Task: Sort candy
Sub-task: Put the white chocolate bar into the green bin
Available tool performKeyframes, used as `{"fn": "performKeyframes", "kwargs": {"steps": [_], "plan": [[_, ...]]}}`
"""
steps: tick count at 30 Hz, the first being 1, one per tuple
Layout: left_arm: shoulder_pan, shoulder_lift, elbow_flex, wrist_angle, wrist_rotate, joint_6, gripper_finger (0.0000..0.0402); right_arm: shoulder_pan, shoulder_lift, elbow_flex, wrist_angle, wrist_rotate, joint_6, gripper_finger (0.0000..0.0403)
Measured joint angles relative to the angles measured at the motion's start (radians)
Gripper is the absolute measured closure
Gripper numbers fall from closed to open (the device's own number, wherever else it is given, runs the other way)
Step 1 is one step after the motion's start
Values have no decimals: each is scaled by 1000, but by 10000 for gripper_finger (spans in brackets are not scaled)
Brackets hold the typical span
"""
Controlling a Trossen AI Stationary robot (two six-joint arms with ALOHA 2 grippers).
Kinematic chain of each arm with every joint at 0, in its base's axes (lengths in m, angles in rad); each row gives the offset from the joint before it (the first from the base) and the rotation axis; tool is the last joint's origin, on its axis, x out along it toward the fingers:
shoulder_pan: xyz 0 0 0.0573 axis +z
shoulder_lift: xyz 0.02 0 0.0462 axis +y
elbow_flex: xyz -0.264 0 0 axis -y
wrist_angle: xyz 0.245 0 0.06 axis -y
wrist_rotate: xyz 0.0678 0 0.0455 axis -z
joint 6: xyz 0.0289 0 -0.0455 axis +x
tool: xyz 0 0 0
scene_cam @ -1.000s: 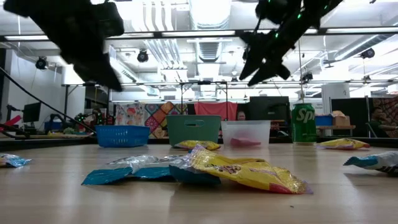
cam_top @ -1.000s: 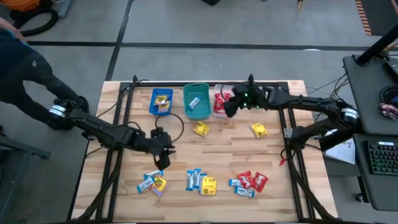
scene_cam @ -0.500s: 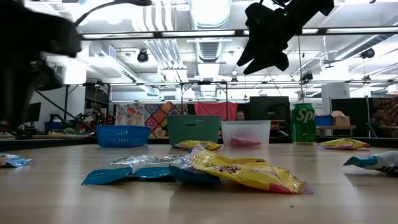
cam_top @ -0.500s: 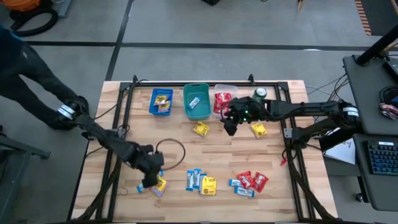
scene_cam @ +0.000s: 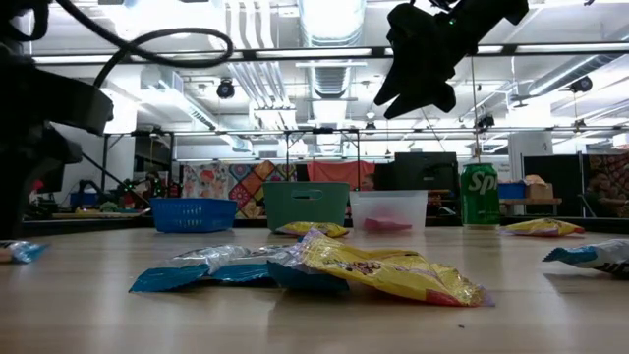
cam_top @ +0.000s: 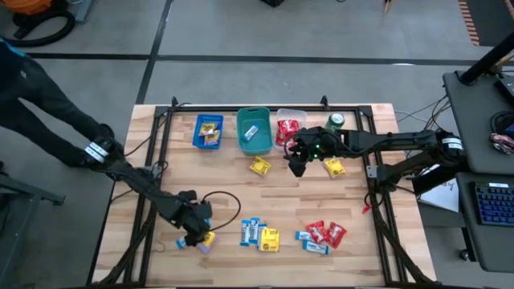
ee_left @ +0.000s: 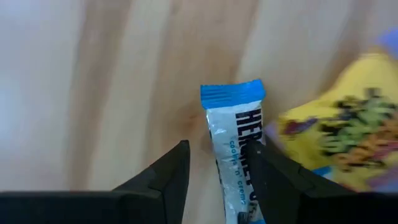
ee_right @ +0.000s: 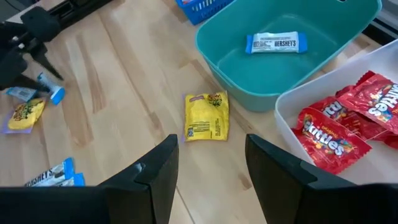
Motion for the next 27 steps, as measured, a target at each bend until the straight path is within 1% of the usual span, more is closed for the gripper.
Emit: {"fn": "performKeyframes", "kwargs": {"steps": [5,8,16,19,23,27], "plan": [[0,-23,-6,-63,-29,-8,275,0,0,0,0,0,0,227],[0,-29,-9,-77,-40,-15,294,0,0,0,0,0,0,227],[-1,-29,-46,-49,-44,-21,389,0,1,-6,0,0,-1,227],[-1,-36,-49,-48,-52,-22,394,0,1,-9,-2,-1,-2,227],[-1,-71,-46,-52,-91,-9,400,0,1,-11,-4,-1,-3,227],[-1,-156,-45,-54,-158,-8,401,6,1,-13,-4,-1,-6,227]]}}
